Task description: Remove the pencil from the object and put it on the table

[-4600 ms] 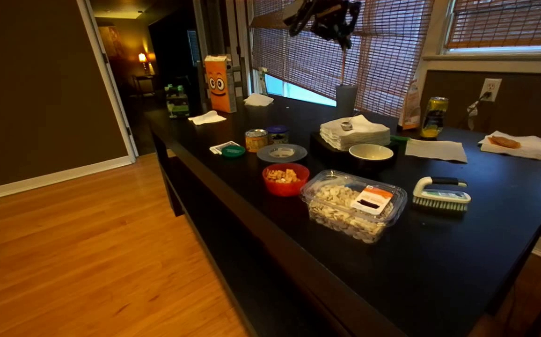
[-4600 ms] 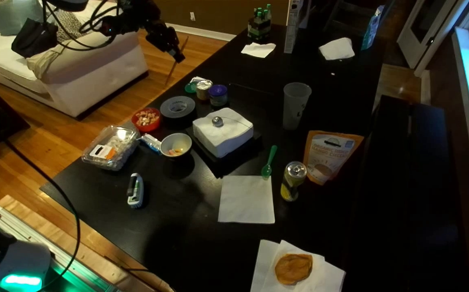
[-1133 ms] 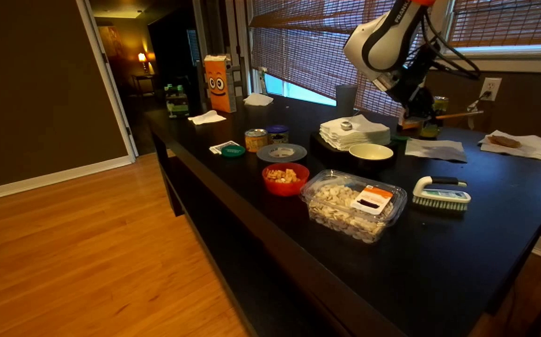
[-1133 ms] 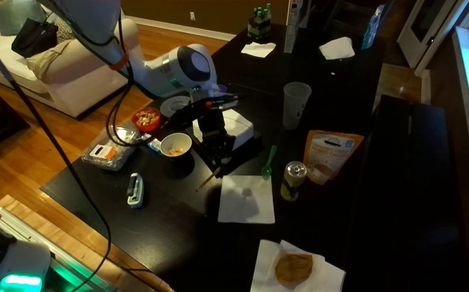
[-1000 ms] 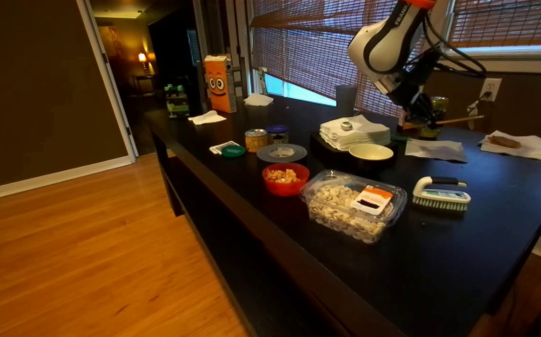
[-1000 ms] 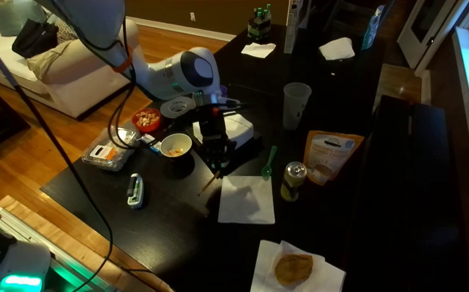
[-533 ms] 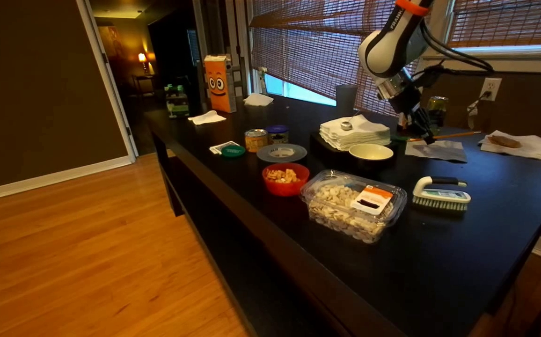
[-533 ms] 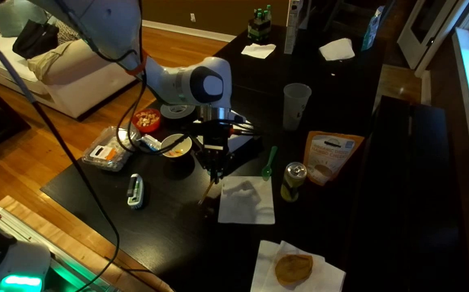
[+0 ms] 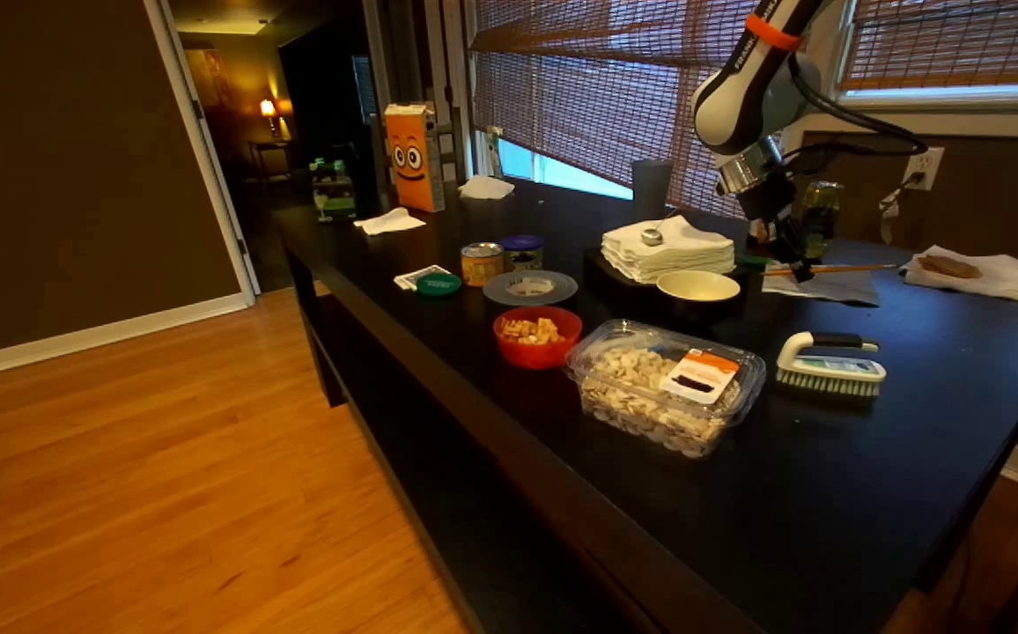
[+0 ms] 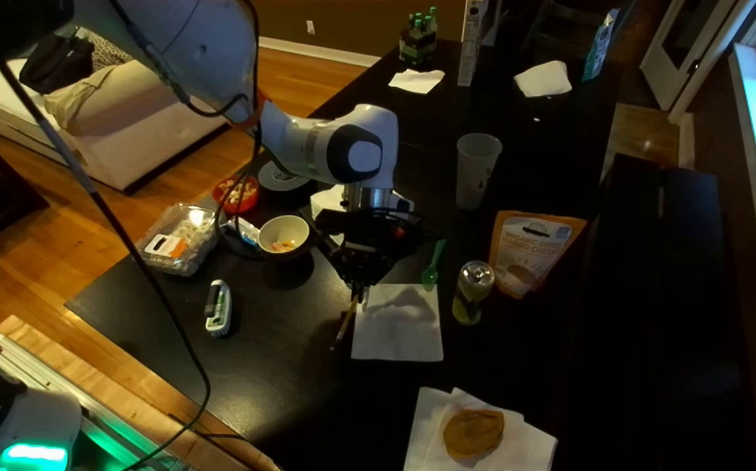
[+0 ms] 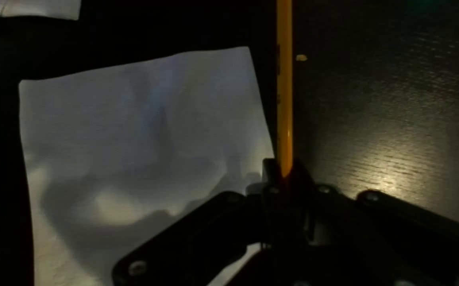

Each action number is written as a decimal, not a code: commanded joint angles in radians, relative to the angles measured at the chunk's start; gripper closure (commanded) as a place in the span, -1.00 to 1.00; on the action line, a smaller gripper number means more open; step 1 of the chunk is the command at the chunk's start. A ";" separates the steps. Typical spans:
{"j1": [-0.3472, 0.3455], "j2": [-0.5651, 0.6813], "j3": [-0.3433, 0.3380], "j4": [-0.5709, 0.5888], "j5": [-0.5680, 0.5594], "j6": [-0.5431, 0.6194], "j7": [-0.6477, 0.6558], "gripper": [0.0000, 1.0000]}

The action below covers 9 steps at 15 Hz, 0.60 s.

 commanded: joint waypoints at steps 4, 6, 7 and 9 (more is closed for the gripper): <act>-0.025 0.053 -0.018 0.071 -0.007 0.015 -0.089 0.26; -0.013 0.019 -0.028 0.044 -0.026 0.028 -0.089 0.02; -0.002 -0.012 -0.037 0.017 -0.039 0.044 -0.072 -0.13; 0.024 -0.061 -0.059 -0.016 -0.069 0.061 -0.033 -0.42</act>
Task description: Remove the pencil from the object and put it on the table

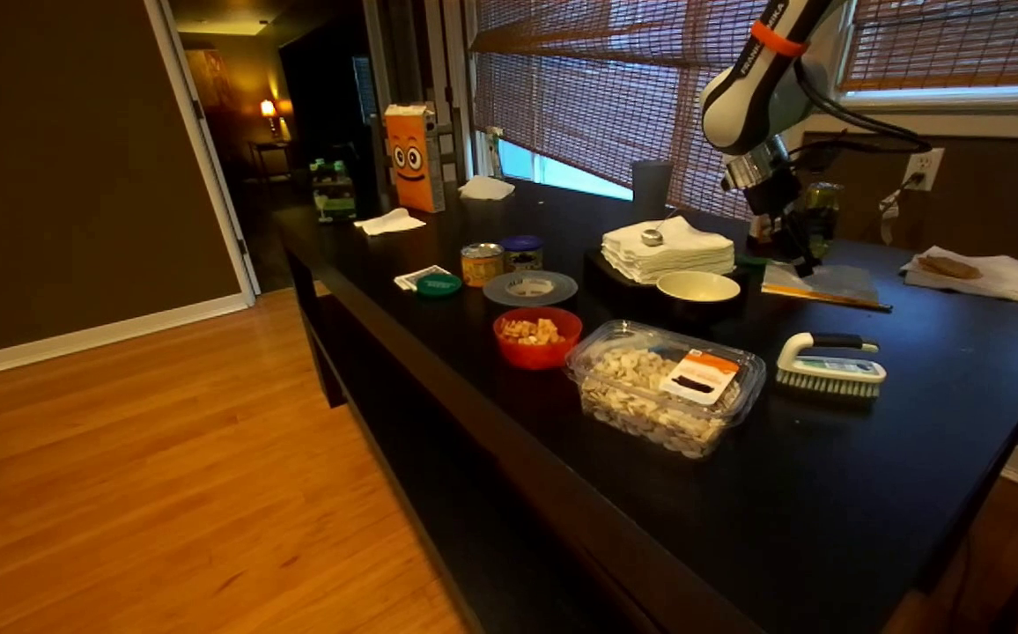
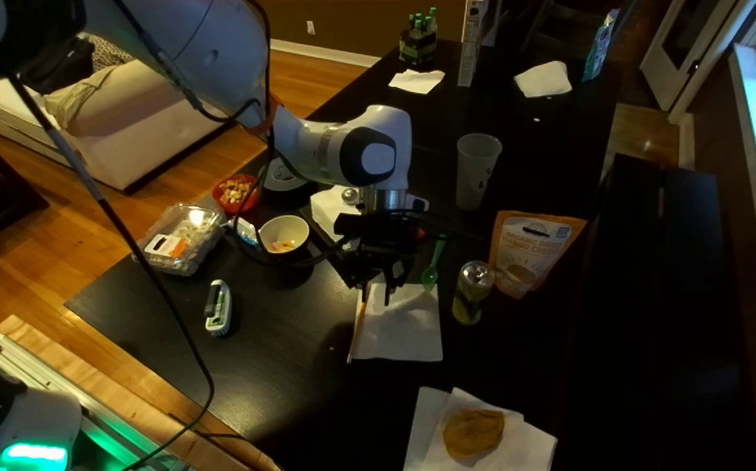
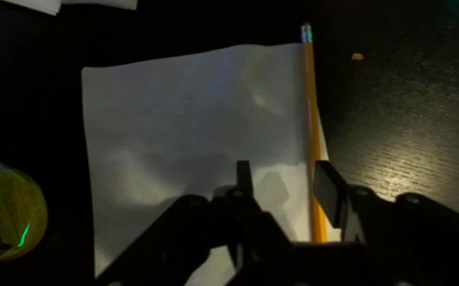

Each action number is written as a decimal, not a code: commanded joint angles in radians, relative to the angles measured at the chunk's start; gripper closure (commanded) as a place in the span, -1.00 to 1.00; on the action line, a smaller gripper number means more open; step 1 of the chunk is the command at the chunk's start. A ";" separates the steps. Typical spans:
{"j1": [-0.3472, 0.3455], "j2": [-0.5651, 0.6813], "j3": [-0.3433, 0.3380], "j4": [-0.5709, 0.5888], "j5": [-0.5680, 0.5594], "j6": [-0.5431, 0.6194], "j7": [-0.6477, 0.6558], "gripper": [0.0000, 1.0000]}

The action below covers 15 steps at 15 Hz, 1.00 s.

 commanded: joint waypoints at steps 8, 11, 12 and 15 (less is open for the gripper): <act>0.159 -0.393 -0.123 -0.297 -0.155 -0.100 0.406 -1.00; 0.147 -0.535 -0.118 -0.421 -0.111 -0.050 0.520 -1.00; 0.139 -0.583 -0.118 -0.471 -0.124 0.003 0.524 -1.00; 0.135 -0.528 -0.111 -0.405 -0.124 -0.037 0.500 -1.00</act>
